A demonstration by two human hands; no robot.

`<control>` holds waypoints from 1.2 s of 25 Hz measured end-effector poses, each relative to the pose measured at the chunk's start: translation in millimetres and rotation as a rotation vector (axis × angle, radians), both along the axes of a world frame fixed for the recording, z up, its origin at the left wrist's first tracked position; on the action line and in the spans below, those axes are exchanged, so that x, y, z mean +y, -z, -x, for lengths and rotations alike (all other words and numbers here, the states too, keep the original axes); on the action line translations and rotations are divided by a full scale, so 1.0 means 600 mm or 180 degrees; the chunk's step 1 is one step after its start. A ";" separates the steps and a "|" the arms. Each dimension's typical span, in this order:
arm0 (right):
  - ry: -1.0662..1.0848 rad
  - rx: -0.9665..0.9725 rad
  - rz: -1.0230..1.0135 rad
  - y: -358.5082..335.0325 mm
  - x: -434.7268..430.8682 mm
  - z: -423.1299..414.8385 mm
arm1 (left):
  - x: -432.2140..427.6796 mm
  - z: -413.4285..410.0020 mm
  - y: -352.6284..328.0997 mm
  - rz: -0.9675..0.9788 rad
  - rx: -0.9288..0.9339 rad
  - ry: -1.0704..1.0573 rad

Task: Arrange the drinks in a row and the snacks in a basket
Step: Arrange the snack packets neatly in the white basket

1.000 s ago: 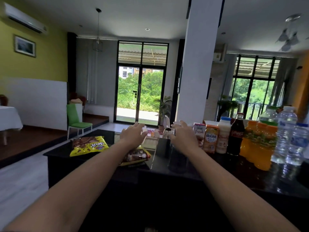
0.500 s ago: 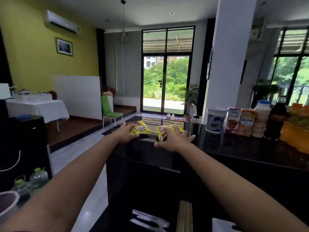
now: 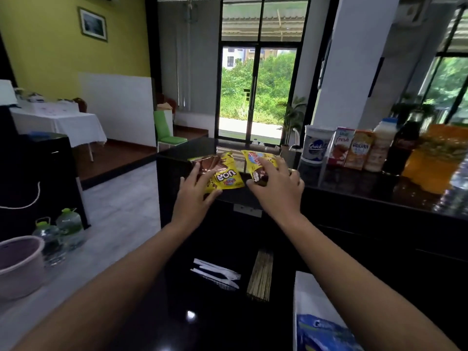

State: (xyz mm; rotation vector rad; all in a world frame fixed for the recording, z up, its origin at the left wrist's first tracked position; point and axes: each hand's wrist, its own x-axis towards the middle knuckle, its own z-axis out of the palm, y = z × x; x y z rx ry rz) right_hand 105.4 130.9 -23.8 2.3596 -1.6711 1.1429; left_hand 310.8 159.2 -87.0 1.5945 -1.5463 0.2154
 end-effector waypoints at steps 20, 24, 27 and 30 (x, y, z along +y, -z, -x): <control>0.0451 0.1362 -0.2977 0.363 0.252 0.511 | 0.172 0.443 0.281 -0.3124 -0.0705 0.1977; 0.0288 0.1490 -0.3148 0.363 0.242 0.510 | 0.172 0.440 0.281 -0.3477 -0.0895 0.1959; 0.0085 0.1607 -0.3504 0.350 0.224 0.509 | 0.168 0.444 0.273 -0.3772 -0.1295 0.1671; -0.0029 0.1300 -0.3637 0.332 0.187 0.511 | 0.146 0.449 0.248 -0.3837 -0.1411 0.1655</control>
